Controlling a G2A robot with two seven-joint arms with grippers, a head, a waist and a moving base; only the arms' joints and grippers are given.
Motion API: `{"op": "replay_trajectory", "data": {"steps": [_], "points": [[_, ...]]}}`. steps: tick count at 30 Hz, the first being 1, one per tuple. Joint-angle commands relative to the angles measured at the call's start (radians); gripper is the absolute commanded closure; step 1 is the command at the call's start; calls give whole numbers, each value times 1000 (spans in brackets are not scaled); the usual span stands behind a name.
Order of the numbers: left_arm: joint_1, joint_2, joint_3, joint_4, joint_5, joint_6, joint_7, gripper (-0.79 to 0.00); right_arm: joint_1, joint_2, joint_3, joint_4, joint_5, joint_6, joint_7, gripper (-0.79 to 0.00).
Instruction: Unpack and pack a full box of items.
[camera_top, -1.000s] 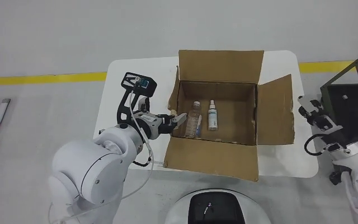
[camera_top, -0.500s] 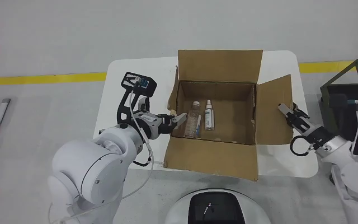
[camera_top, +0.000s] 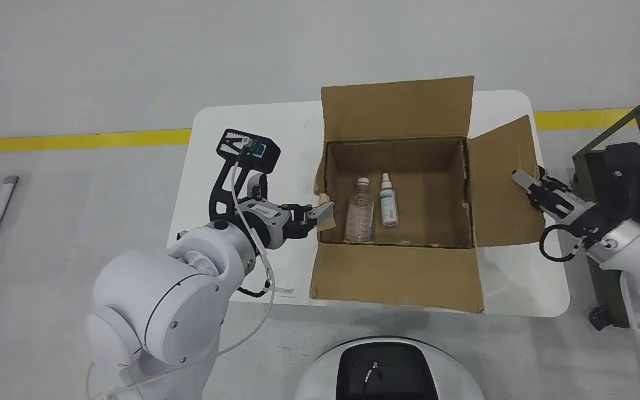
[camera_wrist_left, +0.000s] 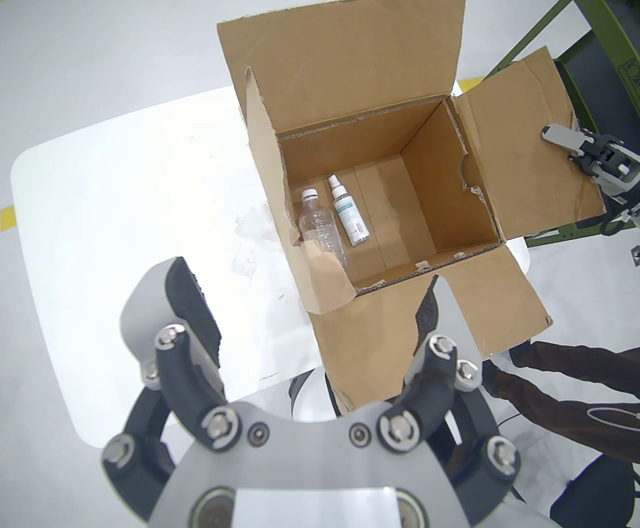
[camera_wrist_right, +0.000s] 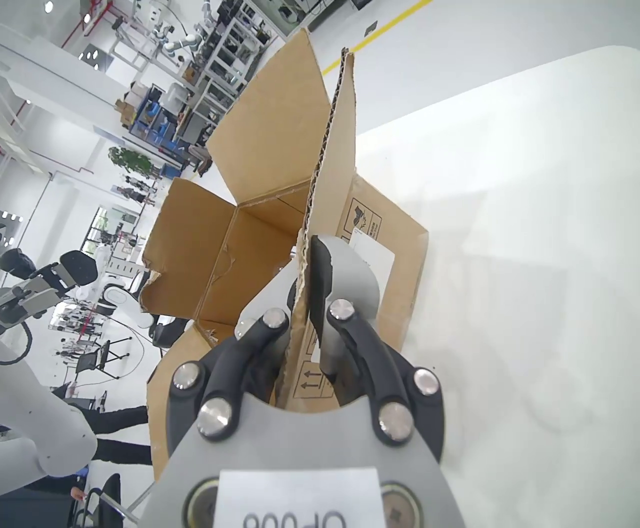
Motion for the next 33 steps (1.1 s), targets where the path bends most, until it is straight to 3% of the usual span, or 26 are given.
{"op": "replay_trajectory", "data": {"steps": [1, 12, 14, 17, 19, 22, 26, 27, 28, 29, 33], "points": [[0, 0, 0, 0, 0, 0, 0, -785, 16, 4, -3, 12, -12, -5, 19, 0], [0, 0, 0, 0, 0, 0, 0, -785, 93, 19, -57, 75, -19, -9, 40, 0], [0, 0, 0, 0, 0, 0, 0, -785, 91, 20, -58, 70, -16, -14, 21, -71], [0, 0, 0, 0, 0, 0, 0, -785, 72, 21, -54, 62, 12, -13, -2, -369], [0, 0, 0, 0, 0, 0, 0, -785, 58, 22, -44, 48, 25, -20, -18, -397], [0, 0, 0, 0, 0, 0, 0, -785, 35, 23, -19, 29, 41, -32, -65, -785], [0, 0, 0, 0, 0, 0, 0, -785, -5, 19, 39, 12, 60, -23, -212, -757], [0, 0, 0, 0, 0, 0, 0, -785, -15, 17, 58, 16, 49, -4, -270, -369], [0, 0, 0, 0, 0, 0, 0, -785, -27, 15, 65, 18, 48, 12, -312, -268], [0, 0, 0, 0, 0, 0, 0, -785, -37, 12, 74, 27, 50, 27, -357, 0], [0, 0, 0, 0, 0, 0, 0, -785, -64, 7, 69, 74, 6, 56, -463, 0]]}}
